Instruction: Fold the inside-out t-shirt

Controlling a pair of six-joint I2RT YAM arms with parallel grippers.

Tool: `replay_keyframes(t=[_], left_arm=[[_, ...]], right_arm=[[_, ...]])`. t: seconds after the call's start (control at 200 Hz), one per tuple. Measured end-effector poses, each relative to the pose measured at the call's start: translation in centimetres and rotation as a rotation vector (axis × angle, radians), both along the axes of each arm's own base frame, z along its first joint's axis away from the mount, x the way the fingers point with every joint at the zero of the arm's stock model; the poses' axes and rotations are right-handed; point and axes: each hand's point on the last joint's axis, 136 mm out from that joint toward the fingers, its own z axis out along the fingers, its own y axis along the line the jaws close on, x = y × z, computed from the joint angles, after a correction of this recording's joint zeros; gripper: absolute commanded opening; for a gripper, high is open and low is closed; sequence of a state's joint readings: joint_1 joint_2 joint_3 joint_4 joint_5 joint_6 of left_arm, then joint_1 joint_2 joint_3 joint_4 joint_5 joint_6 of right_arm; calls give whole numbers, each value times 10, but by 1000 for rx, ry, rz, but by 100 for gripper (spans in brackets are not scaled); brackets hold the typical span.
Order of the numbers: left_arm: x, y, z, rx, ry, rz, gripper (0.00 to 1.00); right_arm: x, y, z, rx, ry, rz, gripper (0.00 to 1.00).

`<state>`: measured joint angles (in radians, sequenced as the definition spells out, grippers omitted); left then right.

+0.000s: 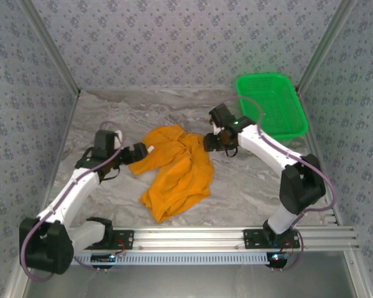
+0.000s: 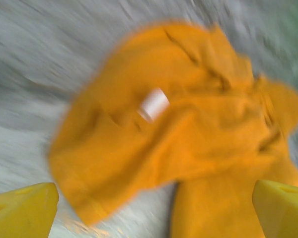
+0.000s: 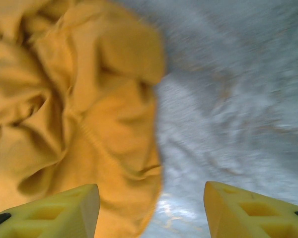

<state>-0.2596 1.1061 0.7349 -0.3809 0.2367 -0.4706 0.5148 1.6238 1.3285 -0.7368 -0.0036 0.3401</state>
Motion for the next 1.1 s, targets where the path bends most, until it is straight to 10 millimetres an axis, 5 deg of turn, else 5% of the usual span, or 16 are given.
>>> replay_keyframes(t=[0.1, 0.195, 0.39, 0.49, 0.625, 0.85, 0.885, 0.979, 1.099], left_arm=[[-22, -42, -5, 28, 71, -178, 98], [-49, -63, -12, 25, 134, -281, 97], [-108, -82, -54, 21, 322, -389, 84], [-126, -86, -71, 38, 395, -403, 84], [-138, -91, -72, 51, 415, -422, 91], [-171, -102, -76, 95, 461, -478, 83], [-174, -102, -80, 114, 474, -474, 79], [-177, -98, -85, 154, 485, -453, 58], [-176, -87, -86, 215, 487, -426, 33]], right_arm=[[4, -8, 23, 51, -62, -1, 59], [-21, 17, 23, 133, -54, 94, 58], [-132, 53, -65, 173, 252, 257, 60], [-160, 51, -89, 149, 336, 269, 59], [-162, 61, -92, 156, 305, 303, 53], [-151, 66, -110, 109, 248, 286, 7], [-150, 64, -111, 99, 237, 279, 0], [-144, 61, -107, 92, 206, 243, 0], [-134, 61, -75, 138, 119, 217, 0]])
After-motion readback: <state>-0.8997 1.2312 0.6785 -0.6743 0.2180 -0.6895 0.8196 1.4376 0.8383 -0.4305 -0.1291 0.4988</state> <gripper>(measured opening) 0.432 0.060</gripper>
